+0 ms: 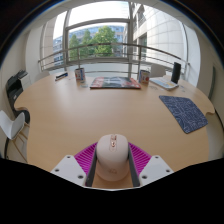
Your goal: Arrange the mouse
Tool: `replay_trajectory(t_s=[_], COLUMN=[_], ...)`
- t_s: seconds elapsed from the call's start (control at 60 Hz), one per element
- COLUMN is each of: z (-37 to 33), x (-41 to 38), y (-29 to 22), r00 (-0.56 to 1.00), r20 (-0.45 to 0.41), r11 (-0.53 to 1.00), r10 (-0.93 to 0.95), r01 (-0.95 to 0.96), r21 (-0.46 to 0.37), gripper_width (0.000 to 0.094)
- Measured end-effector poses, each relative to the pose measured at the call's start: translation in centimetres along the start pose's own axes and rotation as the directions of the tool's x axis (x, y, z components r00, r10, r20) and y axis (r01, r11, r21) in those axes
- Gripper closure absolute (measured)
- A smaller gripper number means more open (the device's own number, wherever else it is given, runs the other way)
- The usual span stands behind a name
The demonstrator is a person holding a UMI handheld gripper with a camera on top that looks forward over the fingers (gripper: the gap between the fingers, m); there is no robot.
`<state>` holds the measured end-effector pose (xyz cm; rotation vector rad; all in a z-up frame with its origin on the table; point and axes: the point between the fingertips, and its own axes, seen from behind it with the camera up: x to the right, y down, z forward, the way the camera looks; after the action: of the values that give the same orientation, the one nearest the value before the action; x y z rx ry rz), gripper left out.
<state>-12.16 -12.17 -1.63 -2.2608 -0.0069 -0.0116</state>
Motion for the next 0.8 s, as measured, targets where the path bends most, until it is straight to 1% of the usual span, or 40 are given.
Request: replay_trajectory(t_s=[0.133,0.183,0.217,0.283,0.35,0.45,0.517,0.567,0.6,0.65,0.667,0.7,0.717,0.733,0.8], z=[-0.2,0.0,0.2,-0.1,-2.4,-6.1,-8.1,-9.3,-9.5,-8.7,-8.2,-6.6,-6.4,-5.4,-0.8], x=[-0.5,-0.2,-0.2,-0.8,-2.1,-2.0,0.8,4.0,6.4,11.7,12.9,17.4,18.4,20.2,26.7], y=[-0.3,-0.4,-0.5,-1.5,-5.3,-13.9,-19.4,-23.7,-26.1,-27.6,-28.4,-28.2,-29.4,-29.4,-27.6], r00=[1.0,1.0,1.0,0.999,0.996,0.987,0.982,0.981,0.984,0.988,0.99,0.992,0.994,0.996,0.999], r20=[-0.014,-0.02,-0.011,0.036,0.085,0.16,0.183,0.185,0.169,0.146,0.137,0.119,0.102,0.084,0.012], r11=[1.0,1.0,1.0,1.0,0.999,0.979,0.952,0.929,0.917,0.906,0.908,0.904,0.91,0.914,0.941], r10=[-0.007,-0.024,-0.022,0.003,-0.006,-0.032,-0.051,-0.06,-0.054,-0.048,-0.041,-0.035,-0.031,-0.031,-0.036], r01=[0.007,0.024,0.021,-0.002,0.002,-0.001,-0.007,-0.013,-0.018,-0.019,-0.02,-0.019,-0.014,-0.006,0.03], r21=[-0.004,-0.01,-0.016,-0.016,0.048,0.204,0.305,0.37,0.399,0.423,0.419,0.428,0.414,0.405,0.336], gripper_width=[0.0508,0.0519,0.0529,0.0529,0.0528,0.0529,0.0531,0.053,0.053,0.0531,0.0531,0.0532,0.0532,0.0531,0.0531])
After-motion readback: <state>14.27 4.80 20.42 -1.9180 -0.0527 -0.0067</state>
